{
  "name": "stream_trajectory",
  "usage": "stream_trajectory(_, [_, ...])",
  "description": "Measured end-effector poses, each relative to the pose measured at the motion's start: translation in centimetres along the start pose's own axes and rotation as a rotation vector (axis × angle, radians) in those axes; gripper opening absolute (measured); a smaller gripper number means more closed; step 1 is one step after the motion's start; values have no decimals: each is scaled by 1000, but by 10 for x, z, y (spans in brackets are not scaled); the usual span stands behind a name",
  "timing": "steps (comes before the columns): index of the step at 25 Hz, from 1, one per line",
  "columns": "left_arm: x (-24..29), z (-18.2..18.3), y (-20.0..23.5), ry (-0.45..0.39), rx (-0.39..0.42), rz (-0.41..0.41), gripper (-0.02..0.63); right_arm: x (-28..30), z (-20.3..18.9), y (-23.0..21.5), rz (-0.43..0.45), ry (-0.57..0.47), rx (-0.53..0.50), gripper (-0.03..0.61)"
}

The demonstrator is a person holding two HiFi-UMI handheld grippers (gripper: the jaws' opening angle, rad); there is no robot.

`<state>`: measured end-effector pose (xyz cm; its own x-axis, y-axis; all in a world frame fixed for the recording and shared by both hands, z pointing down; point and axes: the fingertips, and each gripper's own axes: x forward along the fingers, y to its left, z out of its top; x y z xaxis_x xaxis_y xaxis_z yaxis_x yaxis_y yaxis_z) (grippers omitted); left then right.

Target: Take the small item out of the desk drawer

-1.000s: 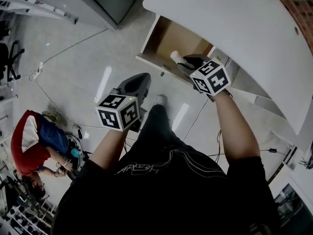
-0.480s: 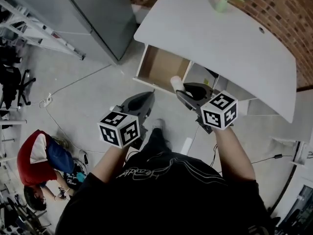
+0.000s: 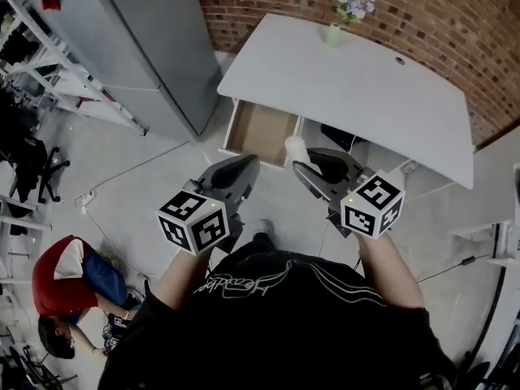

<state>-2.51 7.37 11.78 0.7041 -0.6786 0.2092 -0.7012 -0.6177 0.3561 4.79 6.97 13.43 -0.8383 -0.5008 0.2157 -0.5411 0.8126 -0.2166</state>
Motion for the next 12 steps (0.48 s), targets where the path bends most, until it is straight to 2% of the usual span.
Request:
stream_trajectory(6, [-12, 14, -52, -44, 68, -35, 21, -46, 22, 29, -8, -95, -28, 126])
stream_trajectory(10, [-13, 14, -74, -40, 112, -51, 21, -71, 29, 36, -68, -135, -65, 126])
stream_trajectory(12, [-13, 15, -83, -43, 136, -55, 21, -80, 30, 38, -71, -153, -62, 126])
